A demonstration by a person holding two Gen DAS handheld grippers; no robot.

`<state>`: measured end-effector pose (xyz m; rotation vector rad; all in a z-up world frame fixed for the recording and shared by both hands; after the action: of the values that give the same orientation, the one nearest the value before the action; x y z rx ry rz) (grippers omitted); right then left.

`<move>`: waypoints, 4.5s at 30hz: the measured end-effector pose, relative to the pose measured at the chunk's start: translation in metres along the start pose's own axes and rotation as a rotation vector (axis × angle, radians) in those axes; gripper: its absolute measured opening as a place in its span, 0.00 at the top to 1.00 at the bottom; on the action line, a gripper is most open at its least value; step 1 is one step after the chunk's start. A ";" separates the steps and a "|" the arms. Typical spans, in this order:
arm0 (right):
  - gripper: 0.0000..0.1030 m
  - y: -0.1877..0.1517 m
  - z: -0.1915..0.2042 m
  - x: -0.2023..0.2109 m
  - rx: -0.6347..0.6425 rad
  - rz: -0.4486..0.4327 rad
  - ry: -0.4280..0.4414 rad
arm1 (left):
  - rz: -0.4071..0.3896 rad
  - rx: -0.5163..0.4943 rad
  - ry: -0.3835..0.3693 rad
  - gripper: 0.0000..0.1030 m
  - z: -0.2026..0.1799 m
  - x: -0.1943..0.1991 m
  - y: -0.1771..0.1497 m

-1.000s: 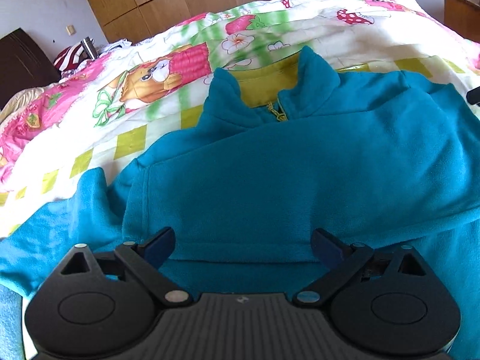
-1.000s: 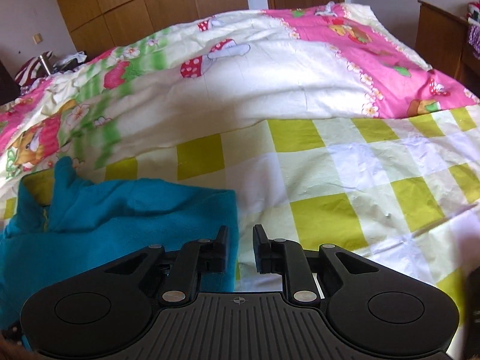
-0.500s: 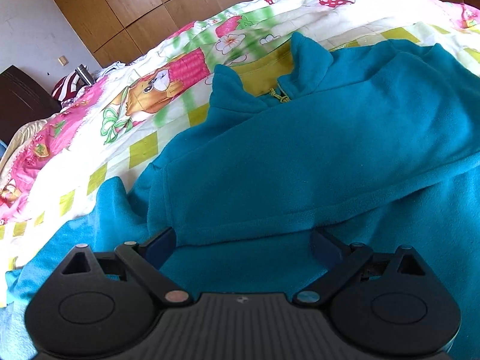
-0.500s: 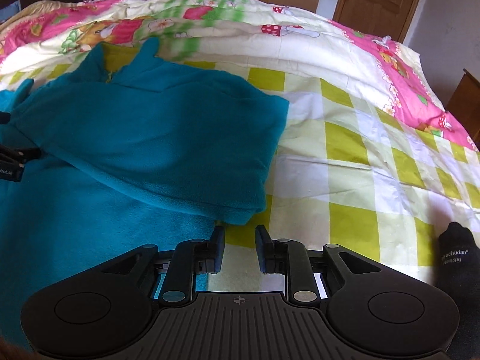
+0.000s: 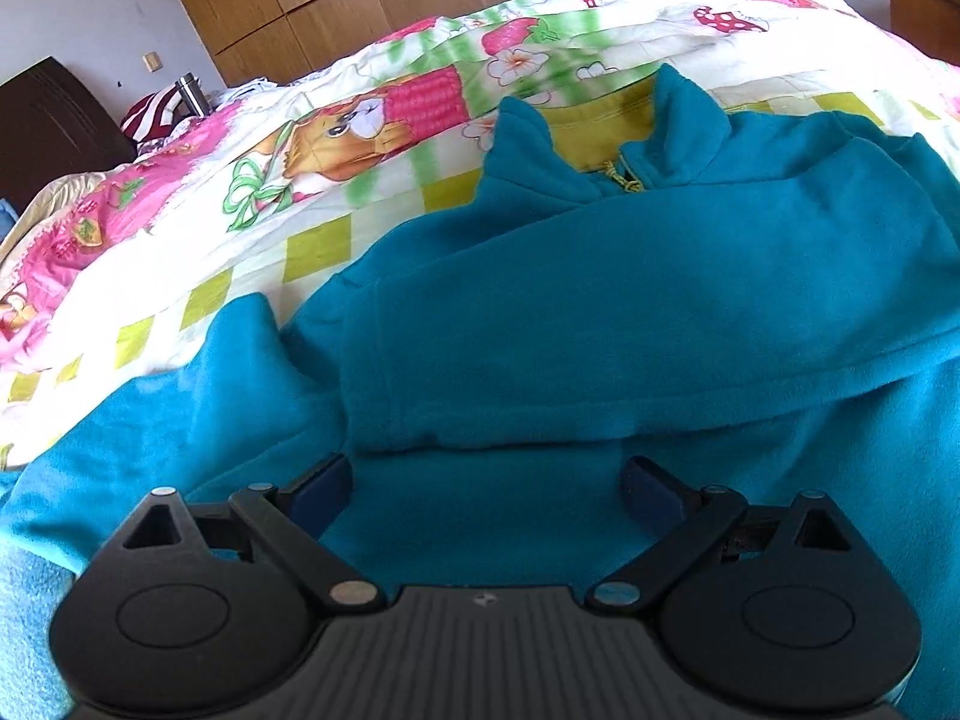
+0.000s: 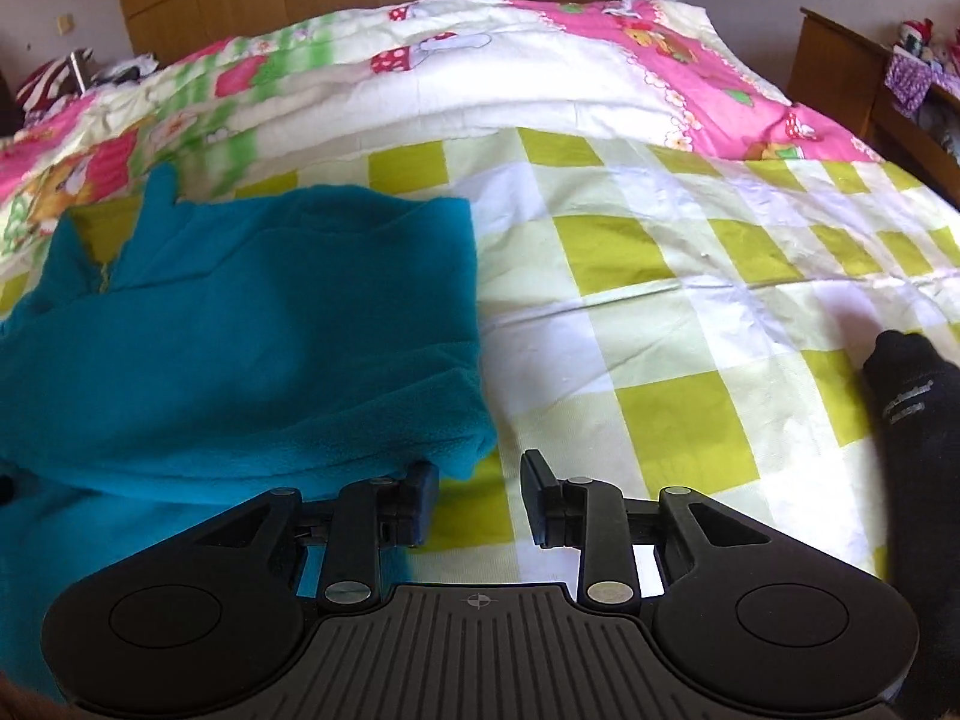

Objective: Fold small clothes

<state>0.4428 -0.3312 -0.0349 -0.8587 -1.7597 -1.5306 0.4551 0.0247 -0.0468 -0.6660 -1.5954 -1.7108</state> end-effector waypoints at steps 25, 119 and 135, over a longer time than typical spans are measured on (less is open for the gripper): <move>0.63 0.184 0.674 0.102 0.991 -0.172 0.778 | -0.097 0.576 0.131 0.00 0.335 0.049 -0.035; 0.92 0.084 0.054 -0.017 -0.461 -0.053 0.195 | -0.011 -0.070 -0.006 0.00 0.050 0.026 -0.016; 0.79 0.156 0.177 0.014 -0.016 -0.068 0.433 | -0.096 0.029 0.057 0.00 0.089 0.041 -0.021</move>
<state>0.5524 -0.1382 0.0457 -0.4332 -1.4717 -1.6309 0.4055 0.1066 -0.0185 -0.5291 -1.6321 -1.7563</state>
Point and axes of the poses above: each gripper's, at about its wrist camera, not at the fingertips, and x roughly against the way its jaws point, z to its left, y to its top, the point moved 6 cm from there along -x, roughly the way its jaws point, and after that the axes turned 13 degrees about x, right-handed, at the moved point
